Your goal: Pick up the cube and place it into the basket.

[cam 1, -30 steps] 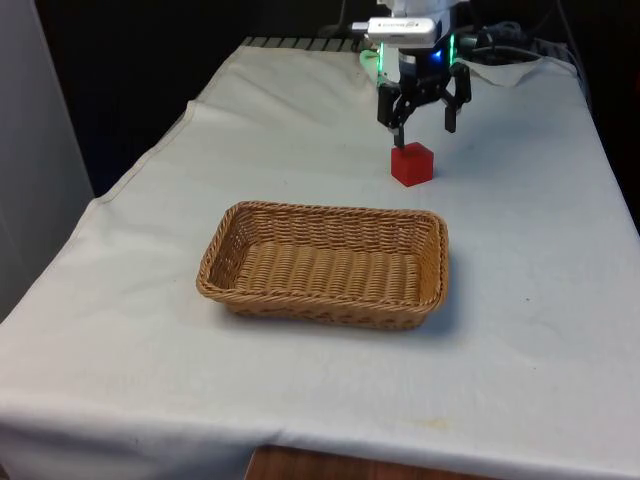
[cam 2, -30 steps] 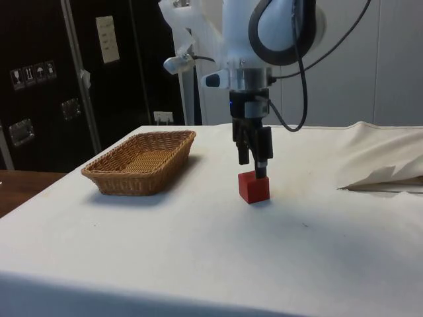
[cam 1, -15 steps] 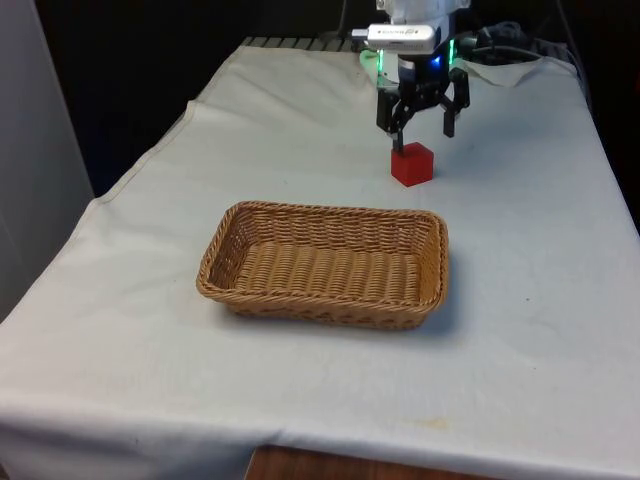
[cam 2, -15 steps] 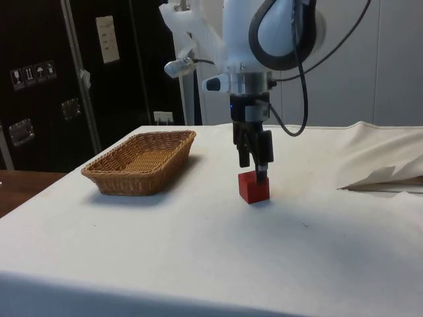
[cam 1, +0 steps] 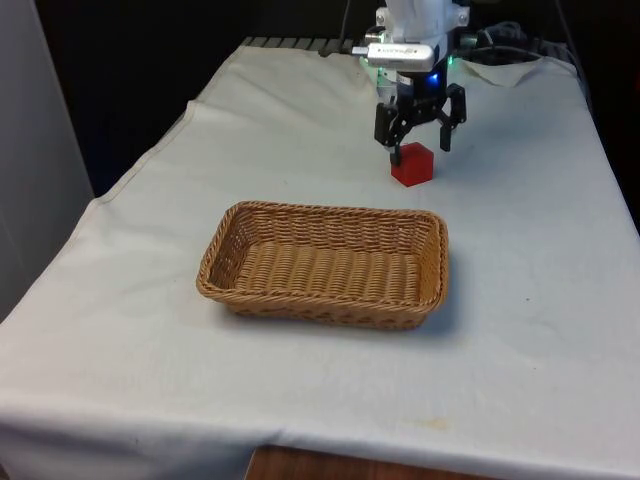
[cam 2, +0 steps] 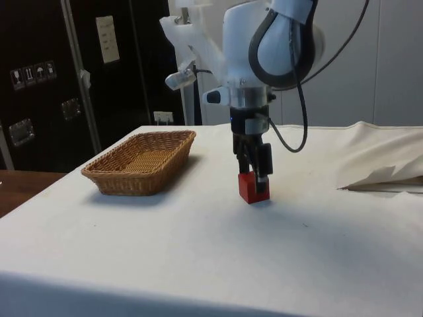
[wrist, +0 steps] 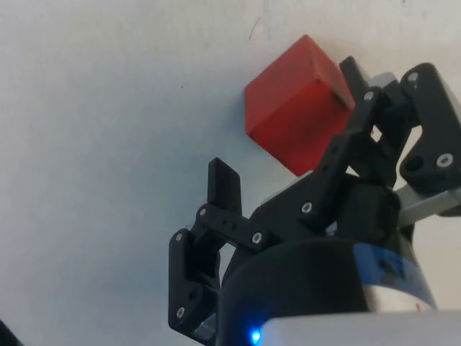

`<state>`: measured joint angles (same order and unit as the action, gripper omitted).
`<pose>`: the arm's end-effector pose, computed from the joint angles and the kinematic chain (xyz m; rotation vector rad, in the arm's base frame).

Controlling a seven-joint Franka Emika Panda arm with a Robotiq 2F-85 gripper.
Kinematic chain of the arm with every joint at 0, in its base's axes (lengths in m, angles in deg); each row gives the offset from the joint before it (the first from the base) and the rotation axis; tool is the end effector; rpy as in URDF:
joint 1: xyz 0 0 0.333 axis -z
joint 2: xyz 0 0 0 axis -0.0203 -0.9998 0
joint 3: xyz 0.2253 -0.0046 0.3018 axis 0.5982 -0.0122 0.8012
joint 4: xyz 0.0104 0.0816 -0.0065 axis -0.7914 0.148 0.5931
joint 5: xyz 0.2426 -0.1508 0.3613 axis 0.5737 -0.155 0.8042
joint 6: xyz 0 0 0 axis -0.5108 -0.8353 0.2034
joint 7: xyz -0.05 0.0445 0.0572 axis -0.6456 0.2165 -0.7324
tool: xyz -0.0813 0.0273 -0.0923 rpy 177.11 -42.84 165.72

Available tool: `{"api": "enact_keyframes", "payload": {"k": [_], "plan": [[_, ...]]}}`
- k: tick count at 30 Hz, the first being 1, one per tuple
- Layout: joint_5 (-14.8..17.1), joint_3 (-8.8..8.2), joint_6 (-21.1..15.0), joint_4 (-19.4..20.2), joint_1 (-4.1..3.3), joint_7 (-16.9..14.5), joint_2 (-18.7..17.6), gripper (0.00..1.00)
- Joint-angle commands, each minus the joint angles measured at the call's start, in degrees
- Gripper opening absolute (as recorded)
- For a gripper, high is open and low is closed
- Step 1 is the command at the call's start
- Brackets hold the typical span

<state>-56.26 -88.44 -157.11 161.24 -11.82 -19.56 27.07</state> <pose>0.4485 0.0251 0.1590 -2.9717 -0.9409 -0.0530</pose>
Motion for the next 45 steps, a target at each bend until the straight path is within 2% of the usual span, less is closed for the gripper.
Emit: {"api": "enact_keyframes", "payload": {"k": [1,7,8,9,14,17,32,34,36,37,39,40,41,42,45], "plan": [[0.8,0.52,-0.9,-0.2,0.11,-0.5,-0.5,1.00],[0.7,0.63,-2.5,-0.6,0.17,-0.4,-2.6,1.00],[0.0,0.11,-1.7,-0.6,0.00,0.0,-2.5,1.00],[0.7,0.69,-2.7,-0.6,0.17,-0.3,-2.9,1.00],[0.6,0.69,-3.9,-0.9,0.17,-0.2,-4.4,1.00],[0.0,0.23,-3.6,-0.9,0.00,0.0,-4.5,1.00],[0.0,0.23,-3.6,-1.3,0.00,-0.1,-4.8,1.00],[0.0,0.17,-3.5,-1.3,0.00,-0.1,-4.8,0.89],[0.0,0.17,-3.5,-1.2,0.00,-0.1,-4.6,0.69],[0.0,0.17,-3.5,-1.3,0.00,-0.1,-4.8,0.69],[0.0,0.17,-3.5,-1.4,0.00,-0.1,-4.8,0.46],[0.0,0.17,-3.5,-1.4,0.00,-0.1,-4.8,0.17],[0.0,0.17,-3.5,-1.4,0.00,-0.1,-4.8,0.07],[0.0,0.17,-3.5,-1.4,0.00,-0.1,-4.8,0.00],[0.0,0.17,-3.5,-1.3,0.00,-0.1,-4.6,0.01]]}}
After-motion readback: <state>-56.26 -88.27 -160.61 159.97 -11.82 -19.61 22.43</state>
